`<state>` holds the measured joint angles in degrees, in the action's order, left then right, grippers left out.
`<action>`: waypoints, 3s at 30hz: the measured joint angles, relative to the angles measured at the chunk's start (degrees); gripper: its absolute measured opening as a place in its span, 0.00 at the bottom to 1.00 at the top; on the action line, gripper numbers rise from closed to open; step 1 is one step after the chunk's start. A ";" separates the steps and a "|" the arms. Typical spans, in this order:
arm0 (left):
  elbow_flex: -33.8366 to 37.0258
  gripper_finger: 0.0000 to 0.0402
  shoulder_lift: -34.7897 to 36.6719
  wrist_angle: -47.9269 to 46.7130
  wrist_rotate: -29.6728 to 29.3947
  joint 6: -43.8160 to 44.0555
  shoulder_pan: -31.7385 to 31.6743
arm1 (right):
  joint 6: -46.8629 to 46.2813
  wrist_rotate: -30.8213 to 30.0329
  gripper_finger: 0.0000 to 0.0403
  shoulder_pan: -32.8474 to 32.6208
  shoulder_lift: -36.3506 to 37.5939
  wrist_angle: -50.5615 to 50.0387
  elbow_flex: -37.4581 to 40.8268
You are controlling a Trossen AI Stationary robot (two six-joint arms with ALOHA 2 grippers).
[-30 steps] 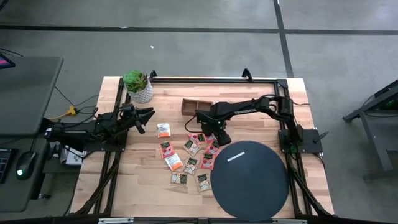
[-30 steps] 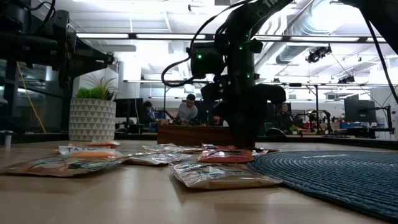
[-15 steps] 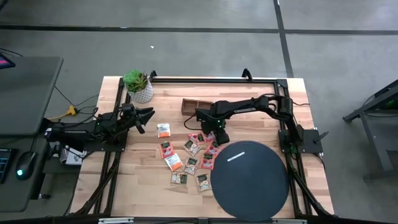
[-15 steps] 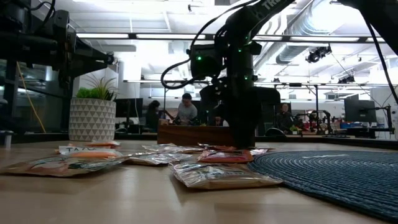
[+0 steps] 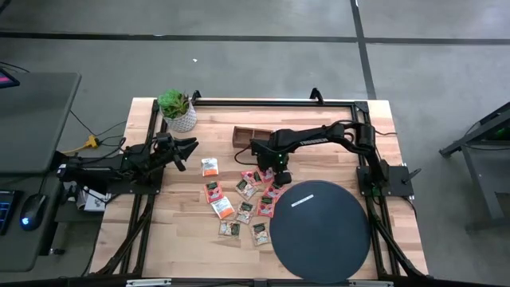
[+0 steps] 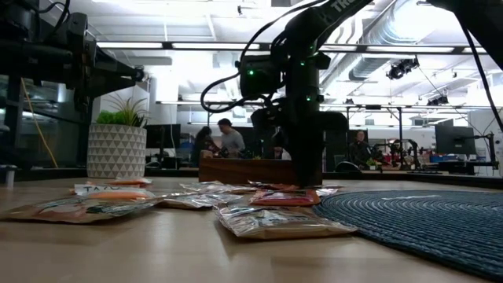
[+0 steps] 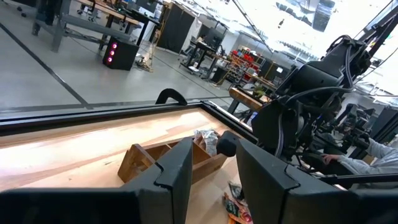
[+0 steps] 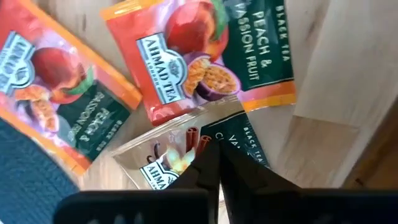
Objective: Pick & Place Tea
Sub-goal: Put the brown tea sachet into the middle section of the wooden organizer
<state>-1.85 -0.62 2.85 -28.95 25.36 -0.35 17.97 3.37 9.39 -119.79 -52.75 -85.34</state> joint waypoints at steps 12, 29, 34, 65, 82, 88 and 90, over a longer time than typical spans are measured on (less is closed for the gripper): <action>-0.01 0.31 0.00 0.00 0.00 0.02 -0.01 | 1.90 -1.75 0.16 -1.77 0.96 -0.81 -0.22; -0.01 0.31 0.02 0.00 -0.01 0.02 -0.01 | 18.39 -6.25 0.43 -1.03 2.36 -0.96 0.02; 0.00 0.31 0.02 0.00 -0.01 0.02 0.01 | 20.78 -7.18 0.49 -0.70 2.36 -0.94 0.02; 0.00 0.31 0.02 0.00 0.00 0.02 -0.01 | 23.85 -1.24 0.27 -0.73 -3.64 2.15 -0.20; -0.01 0.31 0.02 0.00 0.00 0.02 0.02 | 13.14 -4.94 0.01 -1.06 -1.83 4.14 0.03; 0.00 0.31 0.02 0.00 0.00 0.02 0.00 | 5.73 -10.35 0.00 -1.43 2.01 6.08 0.28; -0.01 0.31 0.02 0.00 0.00 0.01 0.01 | 2.91 -11.99 0.00 -1.77 3.58 7.05 0.09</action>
<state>-1.86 -0.60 2.85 -28.95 25.38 -0.35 20.88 -8.62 7.62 -116.21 -45.71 -85.25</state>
